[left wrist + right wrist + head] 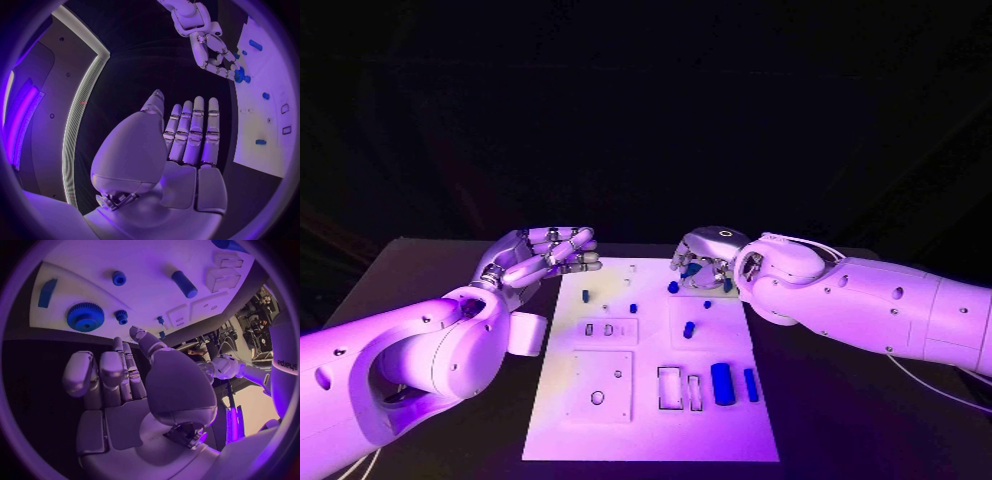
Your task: Assemble the parts on the task board
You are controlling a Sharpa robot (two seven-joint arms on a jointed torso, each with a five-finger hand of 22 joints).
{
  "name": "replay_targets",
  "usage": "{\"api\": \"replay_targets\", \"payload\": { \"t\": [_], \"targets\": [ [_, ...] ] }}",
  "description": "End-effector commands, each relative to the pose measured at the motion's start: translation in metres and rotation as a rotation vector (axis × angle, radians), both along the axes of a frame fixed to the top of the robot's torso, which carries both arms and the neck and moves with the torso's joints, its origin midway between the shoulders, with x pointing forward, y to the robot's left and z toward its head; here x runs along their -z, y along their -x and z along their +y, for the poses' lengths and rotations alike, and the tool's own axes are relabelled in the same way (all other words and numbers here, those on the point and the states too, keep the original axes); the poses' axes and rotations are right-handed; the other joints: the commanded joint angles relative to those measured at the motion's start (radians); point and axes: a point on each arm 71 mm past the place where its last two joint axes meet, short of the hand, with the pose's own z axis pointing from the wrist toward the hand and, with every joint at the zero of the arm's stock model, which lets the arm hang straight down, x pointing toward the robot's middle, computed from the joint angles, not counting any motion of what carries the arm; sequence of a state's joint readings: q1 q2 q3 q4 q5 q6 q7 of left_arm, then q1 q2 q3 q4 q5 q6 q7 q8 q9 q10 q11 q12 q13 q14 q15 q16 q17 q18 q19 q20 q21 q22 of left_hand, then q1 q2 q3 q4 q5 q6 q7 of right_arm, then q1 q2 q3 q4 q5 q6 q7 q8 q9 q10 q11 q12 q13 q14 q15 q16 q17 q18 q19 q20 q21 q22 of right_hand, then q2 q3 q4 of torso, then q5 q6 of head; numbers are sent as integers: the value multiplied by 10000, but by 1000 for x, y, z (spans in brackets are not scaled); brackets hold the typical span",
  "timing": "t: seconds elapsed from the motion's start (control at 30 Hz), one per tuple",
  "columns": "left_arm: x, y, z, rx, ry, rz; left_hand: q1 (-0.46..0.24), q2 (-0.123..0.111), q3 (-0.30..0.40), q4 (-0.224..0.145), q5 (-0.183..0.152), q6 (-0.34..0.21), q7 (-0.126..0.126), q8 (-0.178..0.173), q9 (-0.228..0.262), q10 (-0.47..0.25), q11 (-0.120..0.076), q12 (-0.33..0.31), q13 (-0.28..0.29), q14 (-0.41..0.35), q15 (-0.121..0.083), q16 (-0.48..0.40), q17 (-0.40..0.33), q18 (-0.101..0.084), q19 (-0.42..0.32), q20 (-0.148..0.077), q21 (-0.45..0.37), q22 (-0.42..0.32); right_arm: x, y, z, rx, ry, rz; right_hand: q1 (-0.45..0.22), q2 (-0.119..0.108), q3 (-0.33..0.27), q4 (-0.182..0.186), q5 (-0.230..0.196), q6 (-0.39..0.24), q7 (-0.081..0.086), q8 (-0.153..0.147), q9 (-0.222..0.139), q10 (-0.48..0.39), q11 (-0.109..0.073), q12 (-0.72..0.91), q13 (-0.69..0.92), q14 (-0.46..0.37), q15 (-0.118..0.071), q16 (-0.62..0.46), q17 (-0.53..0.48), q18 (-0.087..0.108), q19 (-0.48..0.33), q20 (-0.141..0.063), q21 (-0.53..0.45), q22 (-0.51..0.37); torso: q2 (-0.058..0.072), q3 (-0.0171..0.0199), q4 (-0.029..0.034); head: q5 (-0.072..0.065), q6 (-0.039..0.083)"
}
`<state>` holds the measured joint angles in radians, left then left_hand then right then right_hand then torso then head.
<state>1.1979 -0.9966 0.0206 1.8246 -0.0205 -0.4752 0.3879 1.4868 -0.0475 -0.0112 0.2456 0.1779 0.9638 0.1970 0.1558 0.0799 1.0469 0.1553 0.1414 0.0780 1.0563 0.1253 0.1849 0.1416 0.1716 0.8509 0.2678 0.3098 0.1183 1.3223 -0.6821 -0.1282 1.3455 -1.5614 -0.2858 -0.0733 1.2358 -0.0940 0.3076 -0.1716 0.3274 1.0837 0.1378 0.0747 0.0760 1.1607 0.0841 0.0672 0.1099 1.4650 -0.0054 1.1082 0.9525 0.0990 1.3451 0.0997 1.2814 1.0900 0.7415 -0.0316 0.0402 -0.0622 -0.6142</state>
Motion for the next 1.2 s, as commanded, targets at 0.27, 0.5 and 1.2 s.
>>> {"api": "replay_targets", "payload": {
  "t": [0.27,0.5,1.2],
  "targets": [
    [-8,2,-2,305,90,-198,93,0,-74,17,-39,-33,107,-67,-18,-54,60,-113,-20,-84,2,-80,19,135,110,13,81,1,5,-3,9,-30,1140,-41,91,-137,154,191,53,-66,23,-45,30,-122,3,2,51,355,50,976,959,-266,306,49,724,1072,171,-53,88,-46,32],
    [-9,2,-2,322,99,-206,92,0,-85,19,-38,-47,120,-84,-22,-69,72,-136,-24,-100,12,-101,22,133,117,10,85,-1,7,-6,9,36,1371,15,98,-165,209,242,52,-65,21,-46,34,-115,1,6,67,350,59,1187,1152,-299,373,60,884,1315,197,-50,94,-58,15],
    [-11,2,1,297,86,-201,80,16,-96,32,-37,-61,140,-104,-25,-87,87,-163,-28,-113,22,-123,28,131,123,6,88,-5,13,-6,13,-121,1582,265,237,53,629,456,-254,486,-27,162,166,305,-72,101,149,401,17,1914,1881,-436,700,47,1431,2196,239,-58,109,-57,-36]
  ]
}}
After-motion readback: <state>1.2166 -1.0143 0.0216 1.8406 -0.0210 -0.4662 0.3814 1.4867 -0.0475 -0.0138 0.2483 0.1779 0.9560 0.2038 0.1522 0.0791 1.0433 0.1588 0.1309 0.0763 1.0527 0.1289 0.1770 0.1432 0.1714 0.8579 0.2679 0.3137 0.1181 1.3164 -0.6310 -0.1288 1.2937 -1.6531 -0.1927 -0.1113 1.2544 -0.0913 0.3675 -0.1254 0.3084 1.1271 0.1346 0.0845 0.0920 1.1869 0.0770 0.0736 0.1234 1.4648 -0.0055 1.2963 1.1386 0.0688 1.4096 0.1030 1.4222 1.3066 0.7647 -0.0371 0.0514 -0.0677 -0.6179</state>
